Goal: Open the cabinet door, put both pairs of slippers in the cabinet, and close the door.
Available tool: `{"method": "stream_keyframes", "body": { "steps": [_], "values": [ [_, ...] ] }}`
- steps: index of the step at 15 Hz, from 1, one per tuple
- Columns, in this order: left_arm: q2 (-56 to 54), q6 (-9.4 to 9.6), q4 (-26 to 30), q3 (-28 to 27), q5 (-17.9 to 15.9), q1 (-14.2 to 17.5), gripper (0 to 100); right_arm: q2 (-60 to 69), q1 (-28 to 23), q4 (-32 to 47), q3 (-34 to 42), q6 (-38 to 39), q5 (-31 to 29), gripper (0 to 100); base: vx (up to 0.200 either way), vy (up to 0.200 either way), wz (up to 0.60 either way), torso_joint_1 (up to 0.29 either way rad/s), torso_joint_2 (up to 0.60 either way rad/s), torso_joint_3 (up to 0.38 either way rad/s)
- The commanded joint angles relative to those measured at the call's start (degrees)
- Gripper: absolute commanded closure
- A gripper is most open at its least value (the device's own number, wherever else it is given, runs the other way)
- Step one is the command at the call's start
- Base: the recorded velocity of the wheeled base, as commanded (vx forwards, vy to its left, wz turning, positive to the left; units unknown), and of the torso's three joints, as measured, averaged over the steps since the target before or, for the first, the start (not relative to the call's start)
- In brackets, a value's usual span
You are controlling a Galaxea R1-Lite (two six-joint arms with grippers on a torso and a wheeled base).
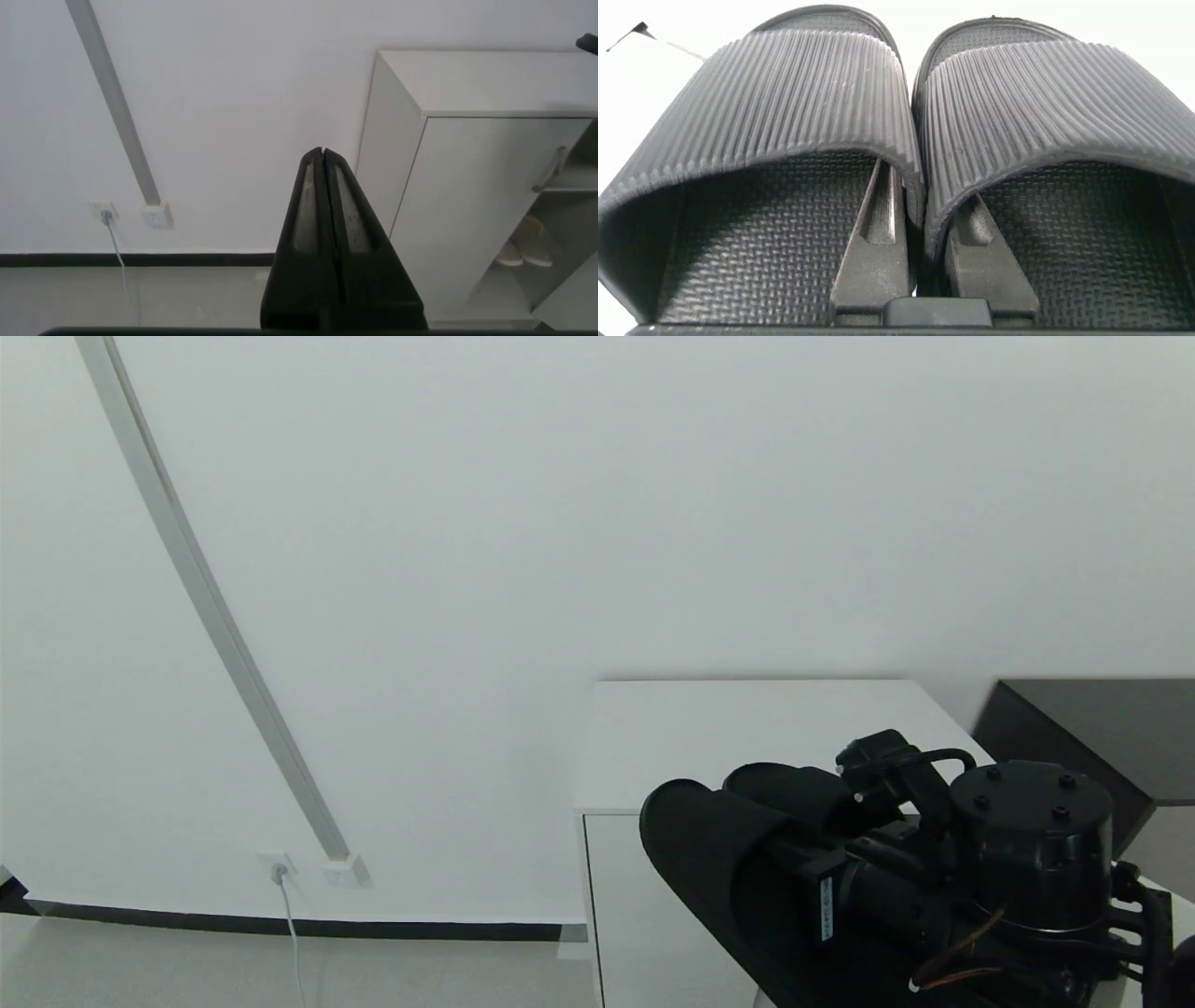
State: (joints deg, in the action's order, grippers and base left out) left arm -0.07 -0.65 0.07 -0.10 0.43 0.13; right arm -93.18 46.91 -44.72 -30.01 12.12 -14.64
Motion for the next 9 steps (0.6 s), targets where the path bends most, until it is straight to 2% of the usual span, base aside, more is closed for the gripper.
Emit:
{"method": "stream_keyframes", "body": {
  "steps": [1, 9],
  "values": [
    [0.07, -0.06, 0.01, 0.01, 0.01, 0.04, 100, -0.24, 0.2, -0.11, 0.04, 0.01, -0.12, 100, 0.0, 0.0, 0.0, 0.0, 0.0, 0.0],
    [0.07, -0.06, 0.01, 0.01, 0.1, 0.04, 100, -0.24, 0.82, -0.11, 0.22, 0.01, -0.21, 100, 0.0, 0.0, 0.0, 0.0, 0.0, 0.0]
  ]
}}
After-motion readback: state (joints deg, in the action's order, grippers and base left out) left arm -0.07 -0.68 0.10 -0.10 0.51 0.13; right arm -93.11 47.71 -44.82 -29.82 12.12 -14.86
